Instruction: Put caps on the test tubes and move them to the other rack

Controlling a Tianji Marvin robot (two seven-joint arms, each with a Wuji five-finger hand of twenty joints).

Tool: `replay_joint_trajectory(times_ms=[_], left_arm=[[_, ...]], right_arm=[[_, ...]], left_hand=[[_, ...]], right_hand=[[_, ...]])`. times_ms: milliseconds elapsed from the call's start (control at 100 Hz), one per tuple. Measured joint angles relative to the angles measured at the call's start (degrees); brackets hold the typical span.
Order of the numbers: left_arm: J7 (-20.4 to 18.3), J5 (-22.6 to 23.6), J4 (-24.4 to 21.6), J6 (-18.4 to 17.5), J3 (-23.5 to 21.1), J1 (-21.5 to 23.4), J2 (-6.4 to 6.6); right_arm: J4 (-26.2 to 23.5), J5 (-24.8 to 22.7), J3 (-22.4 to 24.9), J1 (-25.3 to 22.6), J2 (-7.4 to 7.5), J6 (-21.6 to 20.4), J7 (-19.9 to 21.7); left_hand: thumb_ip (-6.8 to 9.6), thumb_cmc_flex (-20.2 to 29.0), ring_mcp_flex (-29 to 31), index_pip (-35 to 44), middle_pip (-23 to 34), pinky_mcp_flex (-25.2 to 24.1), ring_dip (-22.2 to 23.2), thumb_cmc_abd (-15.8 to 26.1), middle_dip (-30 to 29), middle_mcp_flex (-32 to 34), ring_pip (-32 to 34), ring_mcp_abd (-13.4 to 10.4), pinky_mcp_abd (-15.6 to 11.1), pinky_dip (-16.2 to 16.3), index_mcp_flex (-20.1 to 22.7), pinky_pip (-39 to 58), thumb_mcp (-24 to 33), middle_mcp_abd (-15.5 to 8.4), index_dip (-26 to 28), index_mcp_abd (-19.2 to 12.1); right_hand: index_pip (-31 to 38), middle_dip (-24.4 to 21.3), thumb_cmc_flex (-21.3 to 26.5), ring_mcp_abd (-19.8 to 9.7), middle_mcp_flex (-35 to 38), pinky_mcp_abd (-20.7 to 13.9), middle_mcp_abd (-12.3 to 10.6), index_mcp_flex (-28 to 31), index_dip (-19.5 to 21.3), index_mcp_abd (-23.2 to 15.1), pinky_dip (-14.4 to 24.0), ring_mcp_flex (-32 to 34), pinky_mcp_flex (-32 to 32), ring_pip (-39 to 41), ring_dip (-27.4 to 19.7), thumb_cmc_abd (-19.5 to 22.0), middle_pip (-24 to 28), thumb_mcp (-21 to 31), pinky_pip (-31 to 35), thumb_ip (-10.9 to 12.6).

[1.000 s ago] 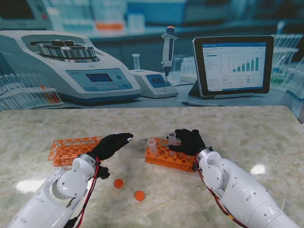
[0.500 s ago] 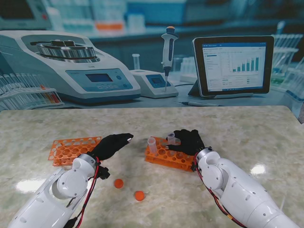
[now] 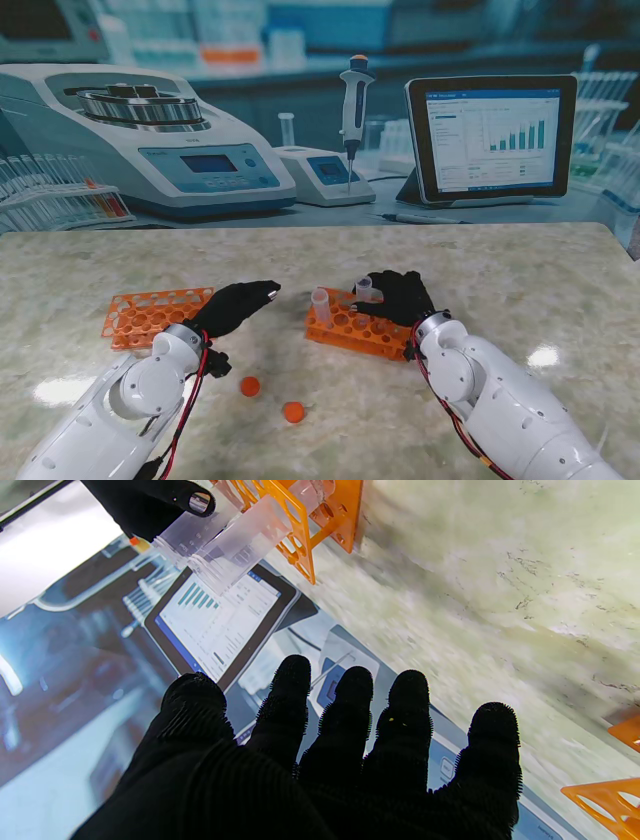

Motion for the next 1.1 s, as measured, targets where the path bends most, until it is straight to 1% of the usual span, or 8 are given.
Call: replay_joint_trajectory(times_ms=[390, 450, 560, 620, 760, 960, 1040, 1100], left_arm=[[-0.05, 0.00, -0.07, 0.12, 0.00, 0.01, 0.01], [-0.05, 0.00, -0.07, 0.12, 0.00, 0.01, 0.02], [-0.05, 0.00, -0.07, 0.12, 0.00, 0.01, 0.02], [-0.05, -0.07, -0.07, 0.10, 0.04, -0.01, 0.02], [-0.06, -0.19, -0.07, 0.12, 0.14, -0.08, 0.02], [-0.18, -0.19, -0.25, 0.22, 0.28, -0.09, 0.03], [-0.21, -0.19, -0.37, 0.31, 0.30, -0.08, 0.03], [-0.22, -0.19, -0.48, 0.35, 0.32, -0.07, 0.04]], right_arm=[[-3.51, -0.67, 2.57, -1.57, 0.25, -0.47, 0.30], [-4.38, -0.92, 3.18, -2.03, 0.34, -0.52, 0.43], [-5.96, -1.76, 4.09, -2.85, 0.55, -0.52, 0.51], [-6.97, -2.19, 4.72, -3.41, 0.68, -0.52, 0.61], [-9.15, -3.26, 5.86, -4.70, 0.97, -0.55, 0.72], [-10.62, -3.59, 6.75, -5.80, 1.04, -1.13, -0.05], [-10.97, -3.61, 6.98, -6.10, 1.03, -1.41, -0.67], [-11.31, -3.43, 7.16, -6.35, 0.98, -1.57, -1.13]], left_hand=[[0.00, 0.00, 0.00, 0.00, 0.00, 0.00, 0.00, 0.00, 0.00, 0.00, 0.00, 0.00, -0.07, 0.00, 0.00, -0.07, 0.00, -0.01, 0.00, 0.00], [0.00, 0.00, 0.00, 0.00, 0.00, 0.00, 0.00, 0.00, 0.00, 0.00, 0.00, 0.00, -0.07, 0.00, 0.00, -0.08, 0.00, -0.01, 0.00, 0.00], [0.00, 0.00, 0.00, 0.00, 0.00, 0.00, 0.00, 0.00, 0.00, 0.00, 0.00, 0.00, -0.08, 0.00, 0.00, -0.11, 0.00, -0.02, 0.00, 0.00], [0.00, -0.01, 0.00, 0.00, 0.00, 0.00, 0.00, 0.00, 0.00, 0.00, 0.00, 0.00, -0.08, 0.00, 0.00, -0.11, 0.00, -0.02, 0.00, 0.00], [0.00, -0.01, 0.00, 0.00, 0.00, 0.00, 0.00, 0.00, 0.00, 0.00, 0.00, 0.00, -0.08, 0.00, 0.00, -0.12, 0.00, -0.02, 0.00, 0.00], [0.00, -0.01, 0.00, 0.00, 0.00, 0.00, 0.00, 0.00, 0.00, 0.00, 0.00, 0.00, -0.08, 0.00, 0.00, -0.13, 0.00, -0.02, 0.00, 0.00], [0.00, -0.01, 0.00, 0.00, 0.00, 0.00, 0.00, 0.00, 0.00, 0.00, 0.00, 0.00, -0.08, 0.00, 0.00, -0.14, 0.00, -0.03, 0.00, 0.00], [0.00, -0.01, 0.00, 0.00, 0.00, 0.00, 0.00, 0.00, 0.00, 0.00, 0.00, 0.00, -0.08, 0.00, 0.00, -0.14, 0.00, -0.03, 0.00, 0.00]], right_hand=[[0.02, 0.46, 0.65, -0.08, 4.62, 0.01, -1.46, 0.37, -0.56, -0.14, 0.00, 1.78, 0.82, 1.04, 0.69, 1.35, 1.83, -2.86, 0.00, 0.00], [0.15, 1.04, 0.69, -0.09, 6.30, 0.01, -2.24, 0.38, -0.56, -0.14, 0.00, 2.41, 1.08, 1.21, 0.74, 1.36, 2.87, -2.88, 0.00, 0.00], [0.56, 1.79, 3.11, -0.11, 8.61, 0.01, -2.92, 0.40, -0.55, -0.16, 0.00, 5.42, 1.83, 1.49, 1.27, 1.46, 3.92, -2.90, 0.52, 0.00], [0.57, 2.16, 3.13, -0.16, 9.63, 0.01, -3.47, 0.40, -0.56, -0.16, 0.00, 5.88, 2.02, 1.09, 1.32, 1.86, 4.40, -2.93, 0.54, 0.00], [1.24, 3.37, 3.76, -0.85, 12.96, 0.02, -3.52, 0.95, -0.55, -0.16, 0.00, 8.97, 3.05, 2.81, 2.21, 1.91, 5.92, -3.69, 1.35, 0.00], [2.13, 7.26, 6.12, -1.83, 17.85, 0.03, -3.54, 2.22, 4.43, -0.16, 0.00, 14.61, 5.02, 4.10, 5.50, 1.93, 6.60, -6.36, 2.98, 0.00], [2.25, 7.95, 6.78, -1.99, 20.03, 0.03, -3.54, 2.52, 6.50, 0.01, 0.00, 16.71, 6.23, 5.12, 5.40, 1.93, 7.74, -7.02, 3.82, 0.00], [2.74, 9.20, 6.78, -2.00, 22.09, 0.03, -3.54, 4.43, 8.11, 1.79, 0.02, 19.75, 7.71, 5.54, 5.98, 1.93, 8.72, -7.88, 4.90, 0.00]])
